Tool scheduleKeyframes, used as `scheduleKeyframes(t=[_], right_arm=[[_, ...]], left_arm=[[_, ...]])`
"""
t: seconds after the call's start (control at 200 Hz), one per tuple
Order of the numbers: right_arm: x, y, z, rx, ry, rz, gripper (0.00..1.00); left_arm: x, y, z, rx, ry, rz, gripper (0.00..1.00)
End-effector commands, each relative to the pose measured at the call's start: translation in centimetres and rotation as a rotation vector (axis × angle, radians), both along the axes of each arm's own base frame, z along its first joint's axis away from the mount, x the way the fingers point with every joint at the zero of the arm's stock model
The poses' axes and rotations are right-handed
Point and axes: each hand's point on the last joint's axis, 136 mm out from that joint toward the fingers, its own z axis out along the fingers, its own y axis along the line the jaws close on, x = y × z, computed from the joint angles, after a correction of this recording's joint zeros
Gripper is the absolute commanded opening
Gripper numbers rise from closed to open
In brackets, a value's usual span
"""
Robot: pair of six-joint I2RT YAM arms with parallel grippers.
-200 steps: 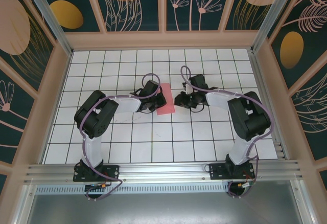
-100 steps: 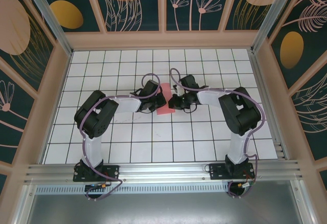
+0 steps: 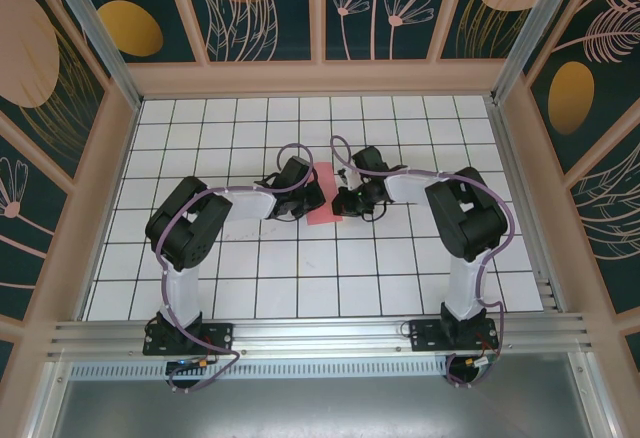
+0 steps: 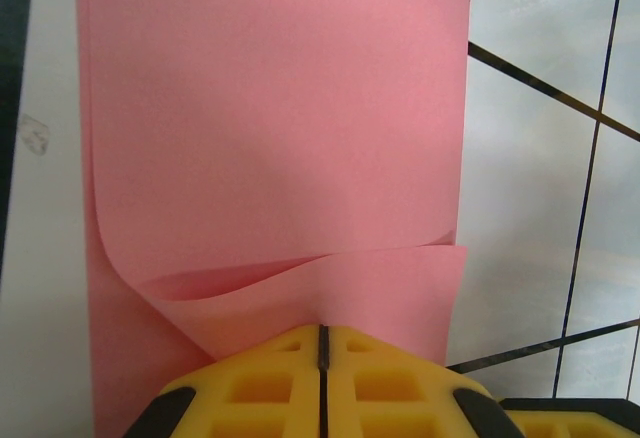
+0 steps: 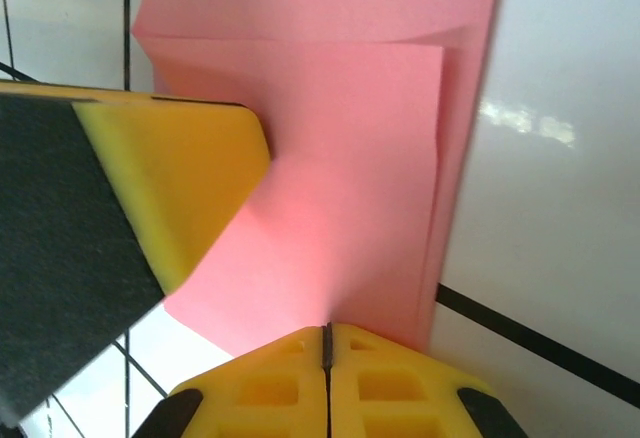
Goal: Fold a paper plane with a square sheet of paper (pick it up from the middle)
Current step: Fold the triangle a second time at the center of the table.
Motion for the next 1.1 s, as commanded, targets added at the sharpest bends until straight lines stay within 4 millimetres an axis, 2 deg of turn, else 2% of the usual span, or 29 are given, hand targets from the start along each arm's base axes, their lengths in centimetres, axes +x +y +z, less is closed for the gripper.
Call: scheduleKeyframes(t=[0.0,0.195,0.285,0.35,0.48,0.591,0.716,0.866,1.091], right_arm=[[-1.2,-1.9,-1.4,-0.084,0.032,0.028,0.07],[-2.0,-4.4,-2.2,-0.14,0.052,-0.023,0.07],[-1.9,-5.2,-1.6,-0.136,0.043,-0.048,0.07],[-1.5,-4.9,-0.5,-0.112,0.016,-0.05,0.07],[-0.5,-2.9,2.9,0.012,-0.054,-0.032,0.07],[0.0,-1.4,4.0,0.071,-0.063,-0.018,0.07],[-0.3,0.1,3.7,0.103,-0.034,0.013,0.07],[-0.3,1.1,2.2,0.088,0.0,0.033,0.05],[-0.5,-0.1,-0.3,0.018,0.045,0.0,0.03]], left_arm=[[-1.3,2.0,-3.6,0.11,0.089,0.036,0.08],[-1.3,2.1,-3.8,0.115,0.09,0.033,0.08],[-1.3,2.0,-3.7,0.111,0.088,0.029,0.08],[-1.3,2.0,-3.6,0.108,0.087,0.028,0.08],[-1.2,1.7,-3.4,0.097,0.083,0.021,0.08],[-1.1,1.5,-3.2,0.086,0.078,0.017,0.08],[-1.1,1.3,-3.0,0.081,0.075,0.011,0.08],[-1.0,1.2,-3.0,0.078,0.076,0.009,0.08],[-1.2,1.5,-3.3,0.089,0.084,0.015,0.08]])
